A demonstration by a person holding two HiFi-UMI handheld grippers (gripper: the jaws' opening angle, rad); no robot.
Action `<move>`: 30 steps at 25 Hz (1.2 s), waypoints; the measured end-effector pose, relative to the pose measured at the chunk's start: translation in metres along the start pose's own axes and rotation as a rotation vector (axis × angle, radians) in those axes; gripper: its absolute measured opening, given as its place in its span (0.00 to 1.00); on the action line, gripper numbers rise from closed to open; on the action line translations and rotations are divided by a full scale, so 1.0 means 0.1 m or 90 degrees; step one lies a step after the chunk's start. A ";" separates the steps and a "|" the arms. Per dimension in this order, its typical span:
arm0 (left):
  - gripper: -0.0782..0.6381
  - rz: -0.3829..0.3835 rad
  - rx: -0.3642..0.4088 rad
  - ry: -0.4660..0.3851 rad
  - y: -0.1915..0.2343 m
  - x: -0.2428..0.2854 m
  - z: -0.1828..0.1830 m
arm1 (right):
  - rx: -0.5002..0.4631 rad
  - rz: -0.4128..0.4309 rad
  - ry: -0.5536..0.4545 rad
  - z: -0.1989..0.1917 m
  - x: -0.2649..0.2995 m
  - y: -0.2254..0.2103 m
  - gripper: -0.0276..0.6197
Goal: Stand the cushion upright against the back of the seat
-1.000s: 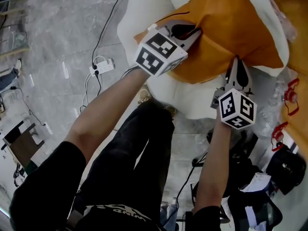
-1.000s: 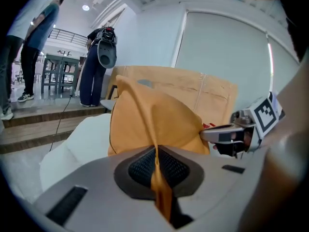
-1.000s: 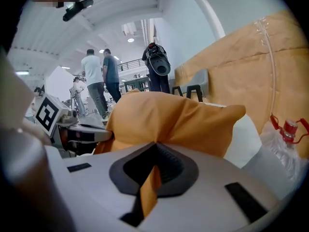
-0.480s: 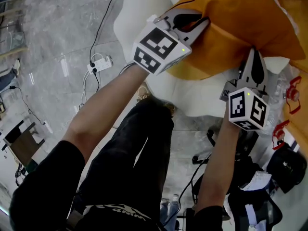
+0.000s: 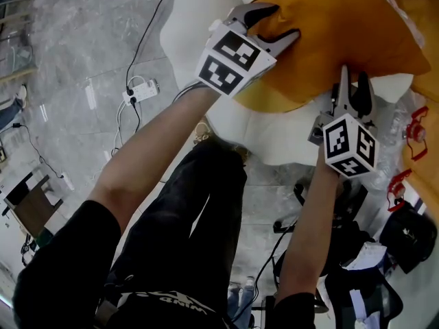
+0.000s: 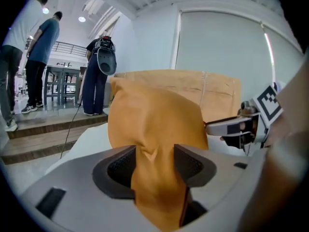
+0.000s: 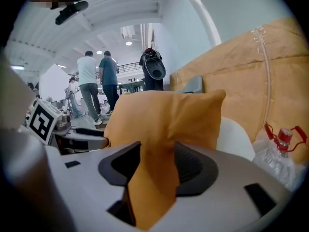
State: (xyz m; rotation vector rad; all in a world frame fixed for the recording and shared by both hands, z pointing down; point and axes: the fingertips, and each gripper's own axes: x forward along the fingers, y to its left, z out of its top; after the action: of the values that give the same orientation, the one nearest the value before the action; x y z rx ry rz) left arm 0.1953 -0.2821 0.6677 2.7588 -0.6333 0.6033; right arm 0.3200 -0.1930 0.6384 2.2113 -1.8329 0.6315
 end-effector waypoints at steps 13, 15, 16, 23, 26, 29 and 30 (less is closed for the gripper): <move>0.12 -0.041 -0.002 -0.015 -0.32 -0.42 0.09 | 0.050 0.097 0.000 0.00 -0.40 0.37 0.08; 0.12 -0.066 -0.010 -0.012 -0.46 -0.54 0.16 | 0.033 0.135 0.014 0.02 -0.50 0.57 0.08; 0.12 -0.074 -0.016 -0.012 -0.53 -0.62 0.21 | 0.022 0.153 0.020 0.06 -0.58 0.67 0.08; 0.12 -0.122 -0.061 -0.037 -1.06 -1.59 0.96 | 0.040 0.244 -0.003 0.77 -1.49 1.20 0.08; 0.12 -0.131 -0.039 -0.064 -1.31 -2.12 1.37 | 0.044 0.274 -0.029 1.22 -2.05 1.41 0.08; 0.12 -0.148 -0.019 -0.072 -1.66 -2.70 1.75 | 0.026 0.304 -0.038 1.59 -2.67 1.65 0.08; 0.12 -0.152 -0.016 -0.077 -1.76 -2.89 1.87 | 0.018 0.316 -0.040 1.70 -2.87 1.74 0.08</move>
State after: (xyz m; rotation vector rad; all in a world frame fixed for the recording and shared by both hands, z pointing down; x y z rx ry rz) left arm 0.1023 -0.0848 0.3481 2.8061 -0.3242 0.3753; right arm 0.1437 -0.0460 0.3402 1.8066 -2.4421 0.6758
